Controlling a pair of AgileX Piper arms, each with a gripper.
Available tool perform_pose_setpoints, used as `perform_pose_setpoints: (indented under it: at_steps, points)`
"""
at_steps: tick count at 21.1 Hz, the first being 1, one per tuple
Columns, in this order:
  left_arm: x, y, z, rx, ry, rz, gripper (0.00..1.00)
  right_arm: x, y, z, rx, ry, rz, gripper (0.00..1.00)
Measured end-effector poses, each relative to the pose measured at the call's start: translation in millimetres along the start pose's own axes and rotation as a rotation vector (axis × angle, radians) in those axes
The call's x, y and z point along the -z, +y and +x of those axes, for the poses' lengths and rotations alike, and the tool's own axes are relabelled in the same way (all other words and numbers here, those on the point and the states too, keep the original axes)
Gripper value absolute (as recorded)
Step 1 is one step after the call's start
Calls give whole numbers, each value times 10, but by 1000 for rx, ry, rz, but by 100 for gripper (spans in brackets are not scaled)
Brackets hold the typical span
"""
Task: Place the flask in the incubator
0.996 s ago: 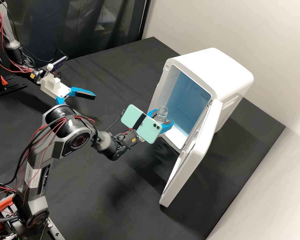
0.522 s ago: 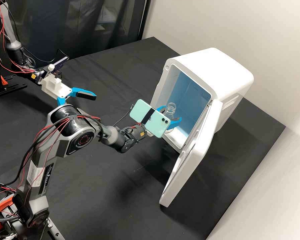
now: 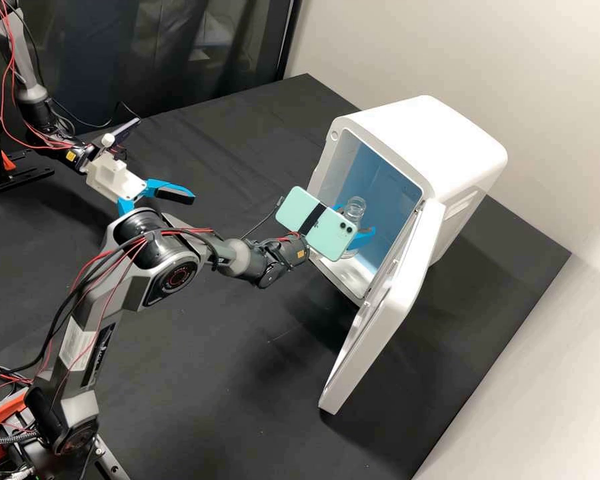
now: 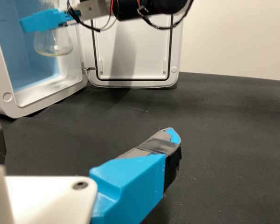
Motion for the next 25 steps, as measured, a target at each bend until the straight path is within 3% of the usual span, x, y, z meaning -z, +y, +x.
perform_pose_setpoints:
  at_steps: [4, 8, 13, 17, 25]
  points:
    - [6, 18, 15, -8, 1, 2, 100, 71, 58, 59, -26, 10, -1, 0]
    - [42, 7, 14, -4, 15, -3, 100, 38, -5, 188, 5, -13, -42, 0]
    - [50, -20, 22, 8, 17, -7, 100, -21, -68, 297, 53, -62, -39, 0]
    - [54, -16, 26, 6, 18, -6, 100, 31, -36, 385, 28, -60, -45, 0]
    - [72, -18, 71, 7, 19, -7, 100, 84, -96, 587, 63, -83, -88, 0]
